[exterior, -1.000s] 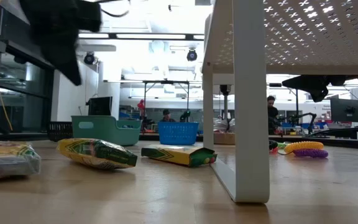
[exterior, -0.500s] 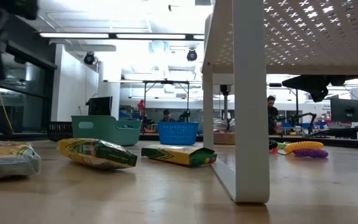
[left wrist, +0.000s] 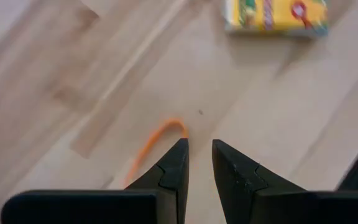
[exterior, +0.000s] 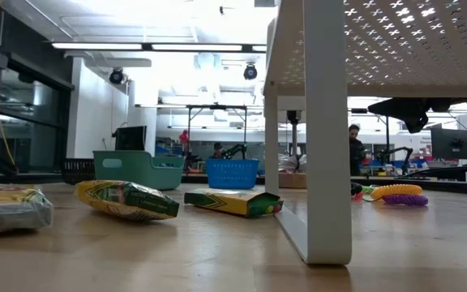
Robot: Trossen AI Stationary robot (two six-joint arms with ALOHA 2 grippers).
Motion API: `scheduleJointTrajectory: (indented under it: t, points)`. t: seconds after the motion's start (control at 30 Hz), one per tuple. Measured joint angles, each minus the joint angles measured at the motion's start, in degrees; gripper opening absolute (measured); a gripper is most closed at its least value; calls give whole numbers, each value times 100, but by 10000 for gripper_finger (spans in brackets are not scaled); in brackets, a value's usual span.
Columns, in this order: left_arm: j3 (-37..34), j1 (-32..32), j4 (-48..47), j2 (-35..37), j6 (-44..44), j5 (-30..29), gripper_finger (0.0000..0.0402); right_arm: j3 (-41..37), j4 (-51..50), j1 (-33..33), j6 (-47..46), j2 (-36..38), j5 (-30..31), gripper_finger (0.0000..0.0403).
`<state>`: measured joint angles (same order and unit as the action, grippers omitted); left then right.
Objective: Pick & Place Office Desk Supplies
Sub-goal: Put the orange rubber band into the green bin
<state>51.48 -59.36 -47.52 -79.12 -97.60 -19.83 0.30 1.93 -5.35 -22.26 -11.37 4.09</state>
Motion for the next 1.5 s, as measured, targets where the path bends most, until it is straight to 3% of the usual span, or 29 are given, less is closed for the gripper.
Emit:
scheduleJointTrajectory:
  t: [0.53, 1.13, 1.5]
  points:
    - [0, -394, 97, -160, -69, 1034, 67, 2, 0, -1, 0, 1, 0, 188]
    - [0, -261, 102, -602, 3813, 1597, 67, 1, 0, 1, 0, 0, 1, 188]
    - [0, -261, 84, -600, 3779, 1406, 67, 2, 0, 0, 0, -1, 1, 188]
